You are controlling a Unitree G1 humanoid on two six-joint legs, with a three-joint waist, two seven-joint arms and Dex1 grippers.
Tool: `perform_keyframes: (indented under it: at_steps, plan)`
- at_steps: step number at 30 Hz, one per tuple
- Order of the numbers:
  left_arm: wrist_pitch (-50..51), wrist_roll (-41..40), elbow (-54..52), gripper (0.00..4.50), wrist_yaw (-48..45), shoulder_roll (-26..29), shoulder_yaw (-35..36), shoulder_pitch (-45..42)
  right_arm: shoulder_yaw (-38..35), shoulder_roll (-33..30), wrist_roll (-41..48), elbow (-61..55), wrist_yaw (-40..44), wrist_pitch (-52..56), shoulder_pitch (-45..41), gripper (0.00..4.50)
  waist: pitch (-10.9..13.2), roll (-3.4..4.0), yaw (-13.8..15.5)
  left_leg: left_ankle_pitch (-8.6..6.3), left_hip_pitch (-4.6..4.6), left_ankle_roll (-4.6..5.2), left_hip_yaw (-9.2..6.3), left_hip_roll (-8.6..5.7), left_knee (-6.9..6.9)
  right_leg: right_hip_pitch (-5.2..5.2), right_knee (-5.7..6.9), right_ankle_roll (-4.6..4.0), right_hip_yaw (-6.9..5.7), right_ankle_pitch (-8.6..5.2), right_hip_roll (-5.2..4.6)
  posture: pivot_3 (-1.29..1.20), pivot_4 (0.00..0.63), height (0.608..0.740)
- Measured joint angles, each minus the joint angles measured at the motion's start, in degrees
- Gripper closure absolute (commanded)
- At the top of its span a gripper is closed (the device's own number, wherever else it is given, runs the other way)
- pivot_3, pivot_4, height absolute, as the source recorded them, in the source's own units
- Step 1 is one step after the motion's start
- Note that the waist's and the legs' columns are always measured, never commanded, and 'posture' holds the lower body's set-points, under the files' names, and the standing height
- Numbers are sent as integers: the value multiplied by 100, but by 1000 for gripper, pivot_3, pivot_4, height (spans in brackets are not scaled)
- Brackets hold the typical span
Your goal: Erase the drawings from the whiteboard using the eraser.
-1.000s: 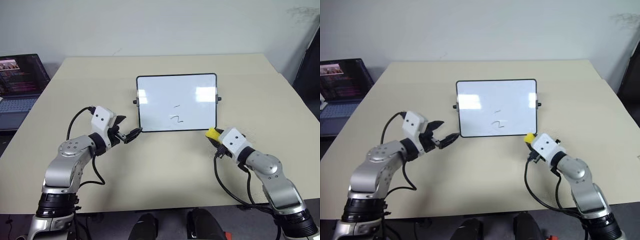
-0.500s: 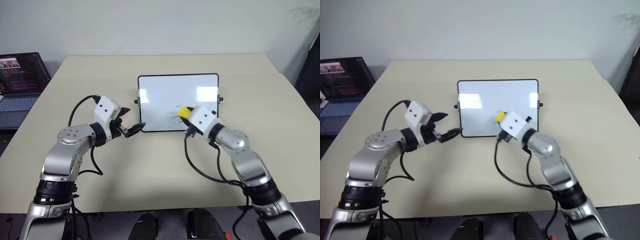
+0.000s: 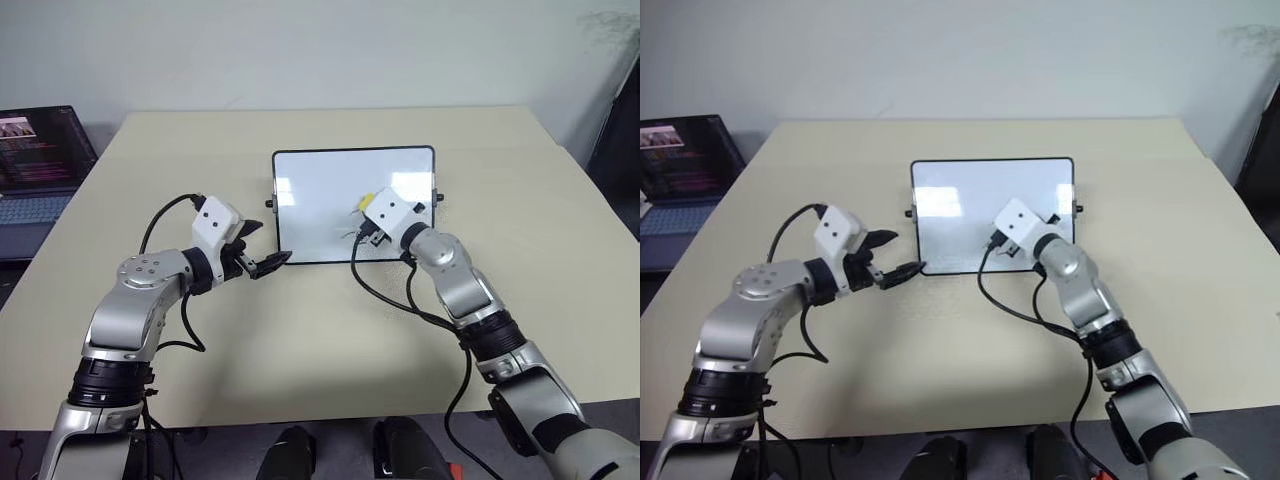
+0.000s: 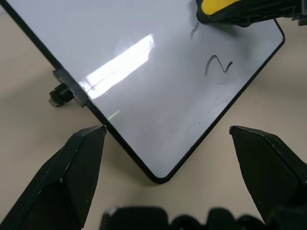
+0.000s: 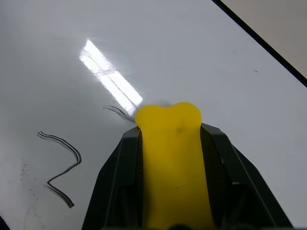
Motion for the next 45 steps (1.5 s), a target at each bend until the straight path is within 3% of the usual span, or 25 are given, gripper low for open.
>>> perform_keyframes:
  at_steps: [11, 22, 32, 45]
  plan:
    - [-10, 23, 59, 0, -211, 8, -65, -171, 461, 268, -191, 301, 23, 20, -204, 3214, 0, 0, -36, 0, 0, 0, -3, -1, 4, -3, 9, 0, 0, 0, 0, 0, 150, 740]
    - [-15, 35, 59, 0, -218, 7, -74, -169, 155, -225, -286, 379, -236, -117, -332, 3214, 0, 0, -13, 1, 5, 1, -1, -2, 10, 1, 19, 0, 1, 0, 1, 0, 150, 740]
    - [-28, 50, 73, 0, -222, -37, -125, -176, 703, 449, -410, 325, 61, 25, -83, 3214, -1, -1, -109, 1, 8, 1, -2, 1, 9, 0, 22, -1, 4, 1, 3, 0, 150, 740]
    - [-31, 60, 79, 0, -221, -41, -125, -176, 191, -71, -395, 457, -126, -17, -335, 3215, -3, -5, -26, 3, 14, -1, -6, -3, 13, 12, 20, 0, -1, 1, 2, 0, 150, 740]
